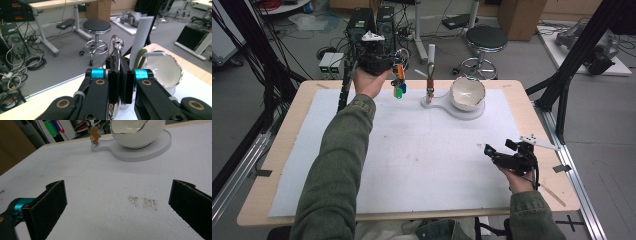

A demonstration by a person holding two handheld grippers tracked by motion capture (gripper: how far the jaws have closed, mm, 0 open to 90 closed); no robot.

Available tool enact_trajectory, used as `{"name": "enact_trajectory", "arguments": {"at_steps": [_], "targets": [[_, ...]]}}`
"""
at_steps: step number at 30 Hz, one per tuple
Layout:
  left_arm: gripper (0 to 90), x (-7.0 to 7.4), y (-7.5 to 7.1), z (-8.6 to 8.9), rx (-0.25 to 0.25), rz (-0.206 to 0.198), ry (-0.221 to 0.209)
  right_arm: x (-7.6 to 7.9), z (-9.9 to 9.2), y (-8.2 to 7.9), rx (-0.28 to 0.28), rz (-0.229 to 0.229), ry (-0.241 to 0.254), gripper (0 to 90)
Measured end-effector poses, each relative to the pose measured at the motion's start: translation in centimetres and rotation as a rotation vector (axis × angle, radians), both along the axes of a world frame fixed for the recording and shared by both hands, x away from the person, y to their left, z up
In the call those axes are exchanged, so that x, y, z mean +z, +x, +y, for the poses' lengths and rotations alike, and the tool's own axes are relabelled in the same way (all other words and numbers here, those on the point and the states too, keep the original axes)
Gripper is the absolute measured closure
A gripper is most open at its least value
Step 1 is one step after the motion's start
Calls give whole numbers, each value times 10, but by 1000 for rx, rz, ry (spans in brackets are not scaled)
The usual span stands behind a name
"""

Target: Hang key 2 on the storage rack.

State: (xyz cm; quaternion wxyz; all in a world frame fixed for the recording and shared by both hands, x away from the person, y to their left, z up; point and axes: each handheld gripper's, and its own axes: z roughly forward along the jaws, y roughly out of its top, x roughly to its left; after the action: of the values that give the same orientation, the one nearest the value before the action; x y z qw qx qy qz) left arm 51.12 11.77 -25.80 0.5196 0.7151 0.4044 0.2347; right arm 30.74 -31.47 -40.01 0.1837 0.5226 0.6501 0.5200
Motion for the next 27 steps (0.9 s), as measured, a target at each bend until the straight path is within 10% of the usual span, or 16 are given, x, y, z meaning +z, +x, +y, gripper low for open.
{"name": "enact_trajectory", "arguments": {"at_steps": [27], "targets": [[867,-24,16,-24,27,62,-31,-3,-1,2,8,10,7,7]]}}
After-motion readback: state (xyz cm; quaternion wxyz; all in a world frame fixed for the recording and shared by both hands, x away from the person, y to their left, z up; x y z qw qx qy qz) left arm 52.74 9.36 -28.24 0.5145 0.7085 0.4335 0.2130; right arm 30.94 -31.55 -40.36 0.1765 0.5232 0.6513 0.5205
